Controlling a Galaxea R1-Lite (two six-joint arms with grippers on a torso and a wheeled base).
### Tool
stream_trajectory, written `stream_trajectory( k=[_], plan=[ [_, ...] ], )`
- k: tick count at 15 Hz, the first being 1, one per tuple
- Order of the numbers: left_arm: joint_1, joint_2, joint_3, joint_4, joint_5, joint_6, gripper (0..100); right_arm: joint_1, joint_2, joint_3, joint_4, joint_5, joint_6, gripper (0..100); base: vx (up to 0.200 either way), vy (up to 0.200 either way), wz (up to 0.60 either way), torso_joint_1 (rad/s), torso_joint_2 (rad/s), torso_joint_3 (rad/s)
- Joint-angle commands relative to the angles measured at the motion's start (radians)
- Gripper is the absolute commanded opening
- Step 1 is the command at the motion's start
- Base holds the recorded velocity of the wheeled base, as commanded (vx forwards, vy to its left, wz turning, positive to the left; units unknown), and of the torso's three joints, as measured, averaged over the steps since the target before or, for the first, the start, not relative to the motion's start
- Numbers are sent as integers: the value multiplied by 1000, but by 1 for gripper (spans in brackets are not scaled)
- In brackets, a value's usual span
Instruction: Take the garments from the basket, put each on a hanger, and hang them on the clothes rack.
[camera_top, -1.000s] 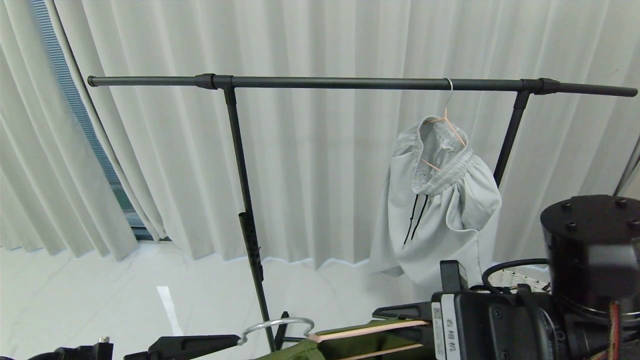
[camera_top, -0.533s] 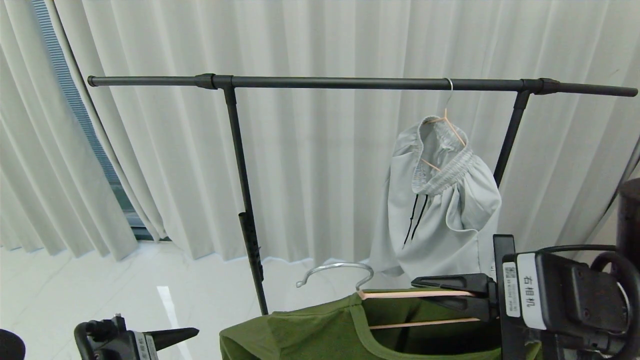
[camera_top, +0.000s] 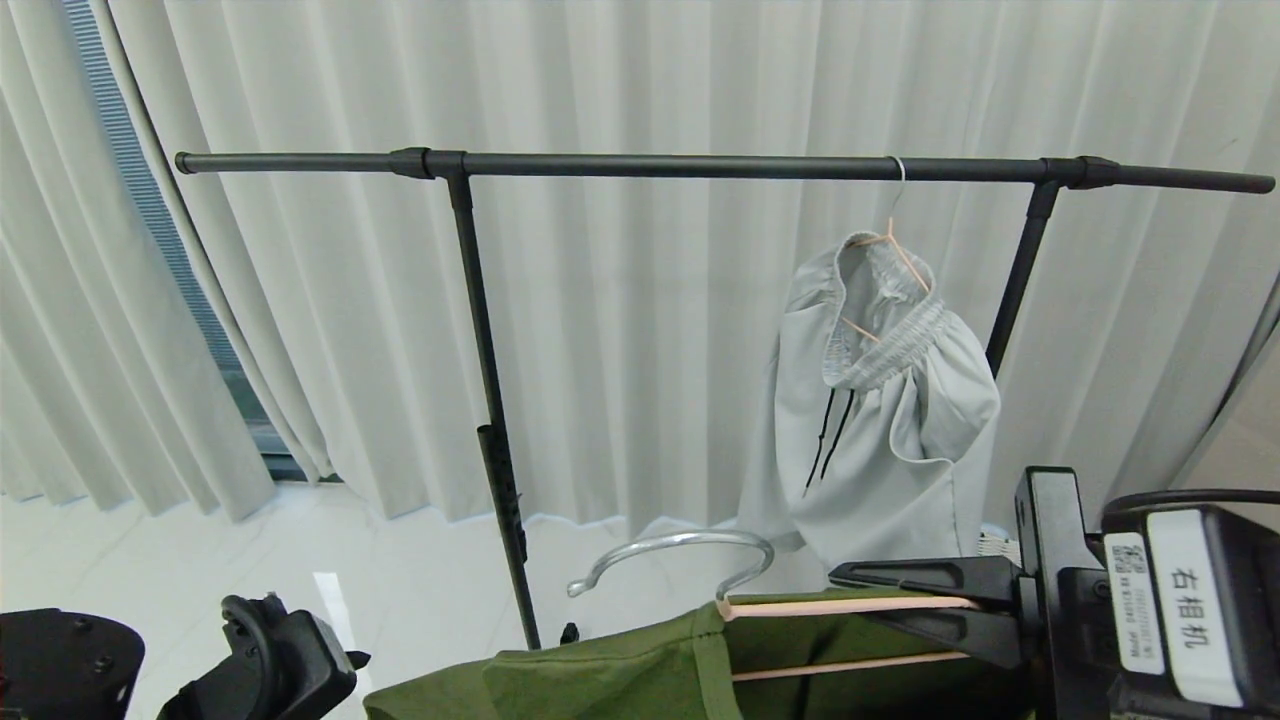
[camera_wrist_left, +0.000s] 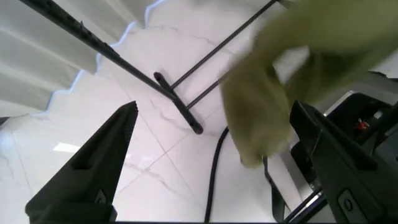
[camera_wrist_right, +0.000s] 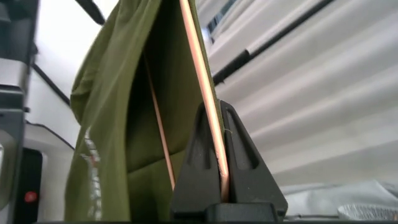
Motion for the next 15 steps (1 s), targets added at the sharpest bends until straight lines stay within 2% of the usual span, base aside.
stream_trajectory(
  k=[1,2,3,5,10,15],
  plan=[
    [2,16,-8,0,0,-2,100,10,-5,-2,0,0,0,0,0,0,0,0,0,0],
    [2,10,-4,0,0,-12,100,16,-5,-2,0,-2,0,0,0,0,0,0,0,0],
    [2,6,-2,-1,0,-12,0,16,-5,-2,0,-2,0,0,0,0,0,0,0,0],
    [17,11,-8,-4,3,-12,0,12,-10,3,0,-3,0,0,0,0,0,0,0,0],
    [238,-29,1,-3,4,-3,0,-87,-70,18,14,0,17,0,0,0,0,0,0,0],
    [299,2,13,-3,10,0,0,-105,-80,18,12,-2,34,0,0,0,0,0,0,0]
  ],
)
